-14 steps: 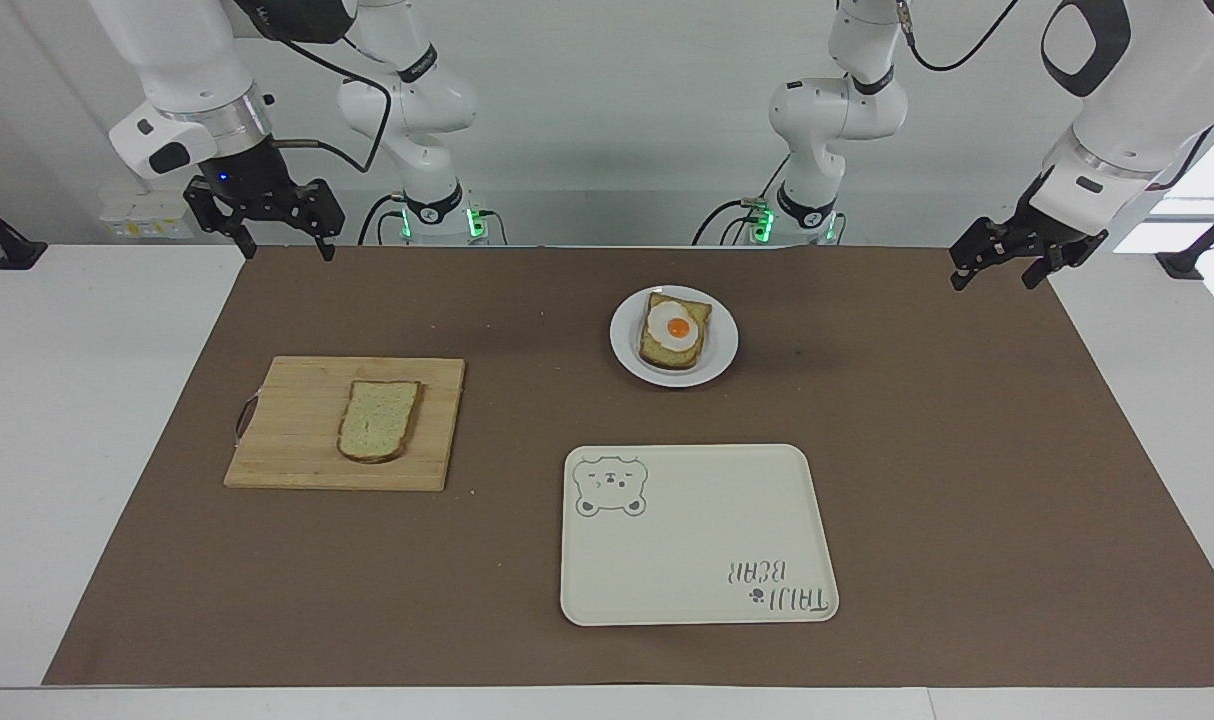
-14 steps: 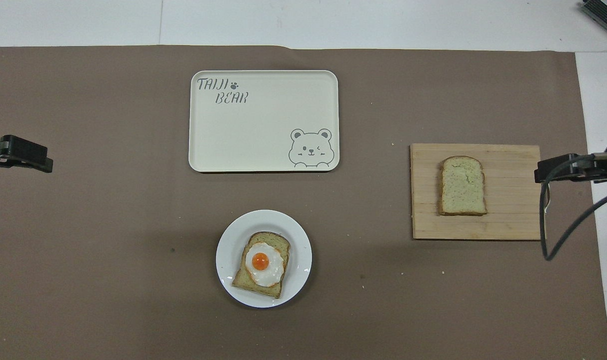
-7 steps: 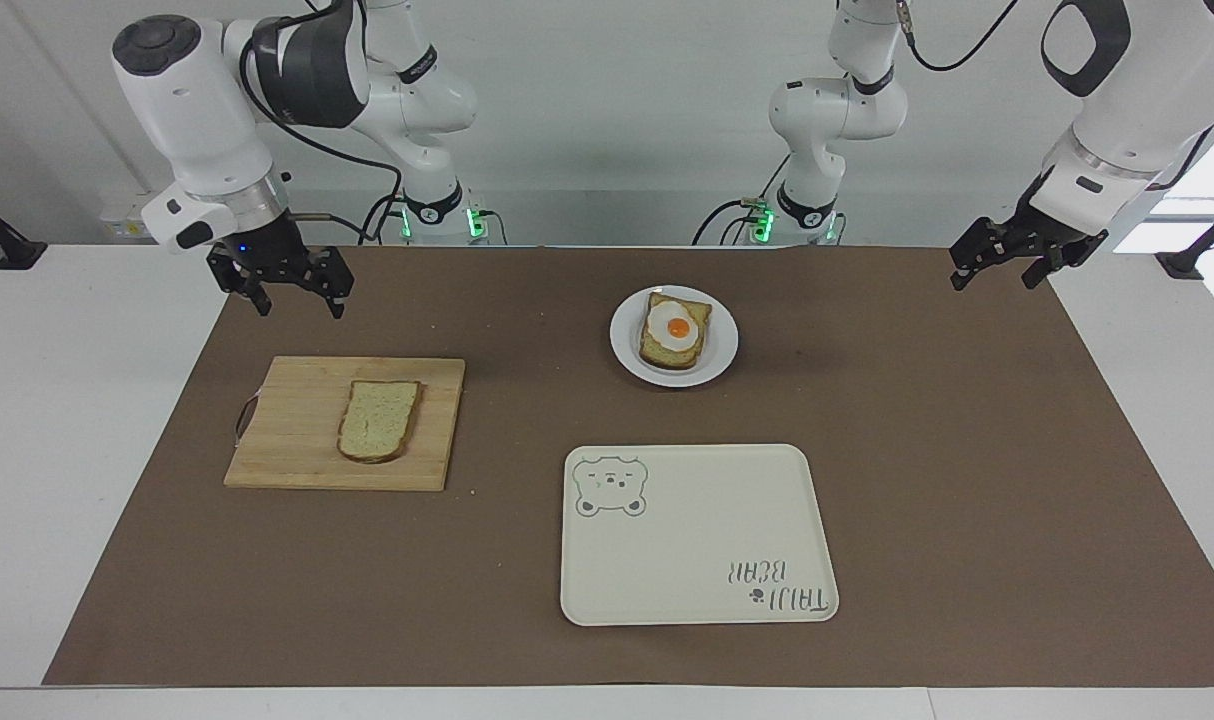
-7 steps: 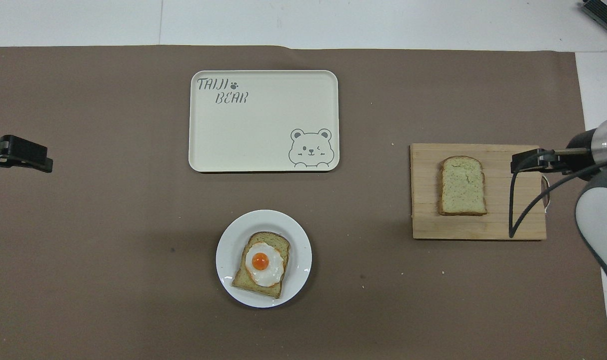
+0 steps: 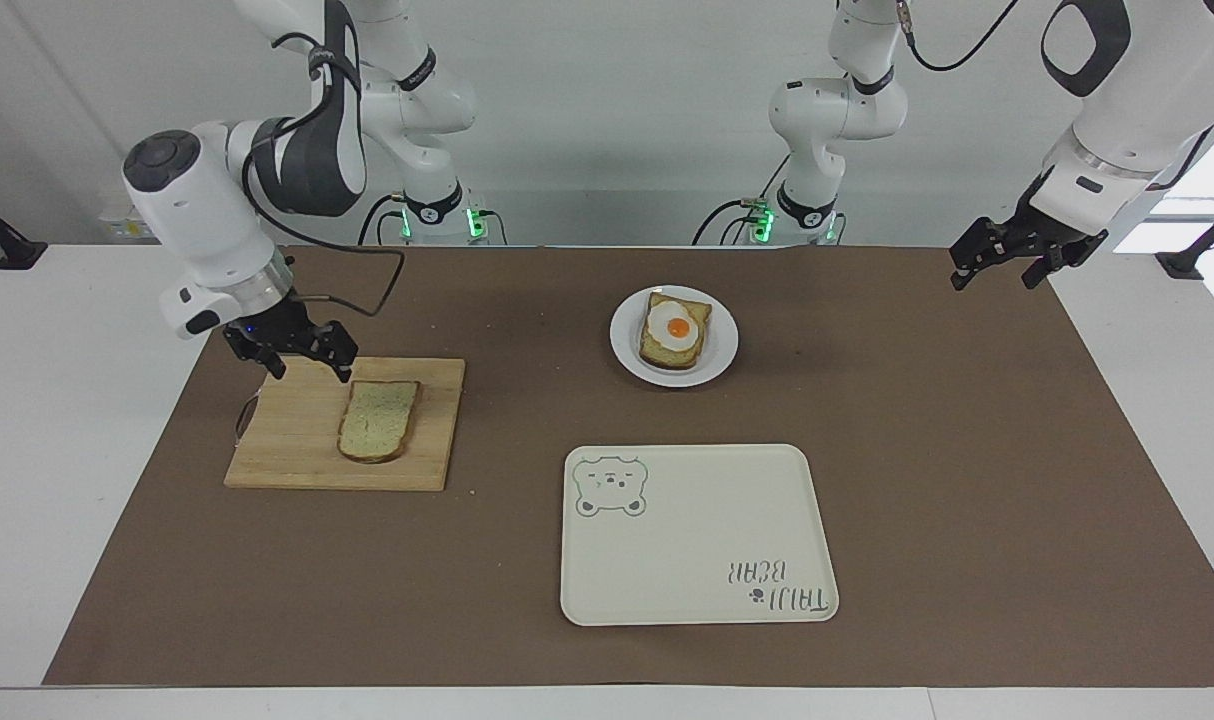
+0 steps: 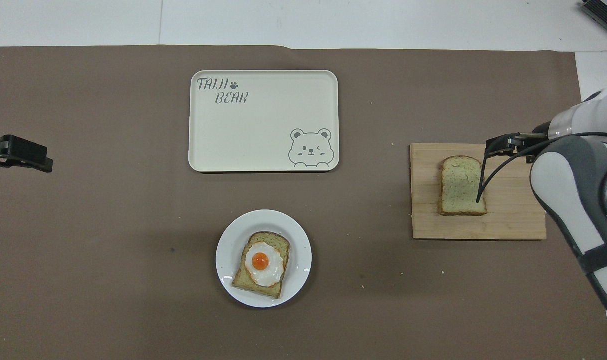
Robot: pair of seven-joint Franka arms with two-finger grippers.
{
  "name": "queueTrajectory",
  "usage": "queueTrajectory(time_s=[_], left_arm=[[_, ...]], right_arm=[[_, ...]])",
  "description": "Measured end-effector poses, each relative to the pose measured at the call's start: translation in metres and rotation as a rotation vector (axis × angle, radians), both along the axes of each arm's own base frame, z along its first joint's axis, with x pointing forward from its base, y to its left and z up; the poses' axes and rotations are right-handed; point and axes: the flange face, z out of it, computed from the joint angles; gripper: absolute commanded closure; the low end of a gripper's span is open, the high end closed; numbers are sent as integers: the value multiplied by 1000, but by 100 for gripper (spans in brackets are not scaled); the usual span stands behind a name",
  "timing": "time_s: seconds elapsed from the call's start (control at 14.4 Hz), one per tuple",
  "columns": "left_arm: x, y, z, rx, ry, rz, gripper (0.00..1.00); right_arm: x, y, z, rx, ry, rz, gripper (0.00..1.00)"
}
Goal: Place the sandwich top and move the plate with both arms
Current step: 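Reach the right gripper over the bread slice on the wooden board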
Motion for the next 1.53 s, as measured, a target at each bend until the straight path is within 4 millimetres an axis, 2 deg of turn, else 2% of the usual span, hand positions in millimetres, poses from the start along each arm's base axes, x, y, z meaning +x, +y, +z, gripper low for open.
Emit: queueTrajectory(time_s=[0.21,0.35,0.76,1.25,1.39,1.53], left_arm=[[0,0,0,0,0,0,0],[0,0,0,0,0,0,0],[0,0,0,0,0,0,0],[0,0,0,0,0,0,0],[0,0,0,0,0,0,0],[0,0,0,0,0,0,0]], right_arm=[[8,-7,-43,46,-20,-24,0],[10,-11,-64,46,-14,-1,0],[-6,-17,-100,108,32,31,0],[-17,-12,-117,113,64,39,2],[-20,-13,-121,113,72,46,24],[-21,-13,-123,114,75,49,53]])
